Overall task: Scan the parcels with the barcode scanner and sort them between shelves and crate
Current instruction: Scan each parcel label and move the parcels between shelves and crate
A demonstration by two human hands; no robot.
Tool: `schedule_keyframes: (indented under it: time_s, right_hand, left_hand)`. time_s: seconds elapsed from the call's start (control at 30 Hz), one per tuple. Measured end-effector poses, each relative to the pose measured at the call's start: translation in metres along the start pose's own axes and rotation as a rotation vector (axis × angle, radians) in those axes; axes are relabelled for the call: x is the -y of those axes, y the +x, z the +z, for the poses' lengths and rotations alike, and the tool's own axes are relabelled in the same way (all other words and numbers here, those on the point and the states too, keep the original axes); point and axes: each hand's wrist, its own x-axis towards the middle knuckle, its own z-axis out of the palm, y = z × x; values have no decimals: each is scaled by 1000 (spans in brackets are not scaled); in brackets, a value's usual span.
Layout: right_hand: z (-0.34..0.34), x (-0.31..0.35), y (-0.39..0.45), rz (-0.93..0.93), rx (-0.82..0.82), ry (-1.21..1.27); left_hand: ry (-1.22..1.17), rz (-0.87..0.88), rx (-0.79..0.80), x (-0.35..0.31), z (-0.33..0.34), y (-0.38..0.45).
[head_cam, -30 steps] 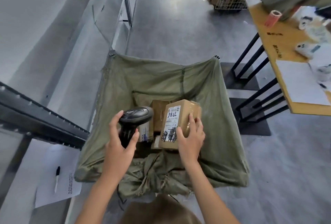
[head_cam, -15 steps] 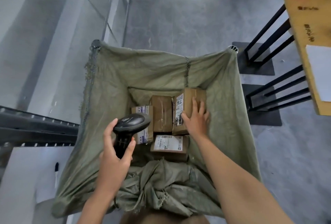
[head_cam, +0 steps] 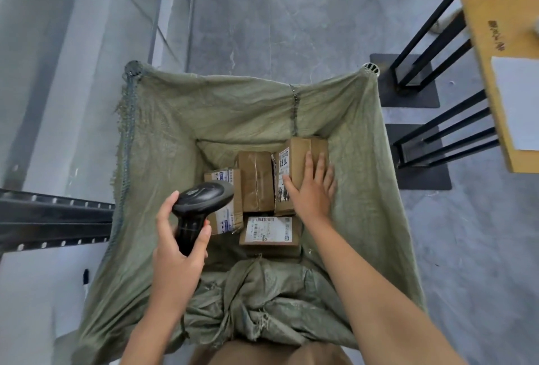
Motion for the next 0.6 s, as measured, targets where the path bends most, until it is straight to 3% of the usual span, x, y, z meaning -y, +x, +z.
schedule_keyframes:
  time_s: [0.27, 0.37, 0.6]
  right_hand:
    - [-17, 18, -24, -67, -16, 78]
    - [-25, 40, -45, -204, -32, 94]
    - [-39, 125, -107, -621, -70, 206]
  left_hand:
    - [-35, -7, -52, -1, -9, -12]
    - [-57, 9, -104, -5, -20, -21]
    - [-90, 84, -387, -25, -90, -53]
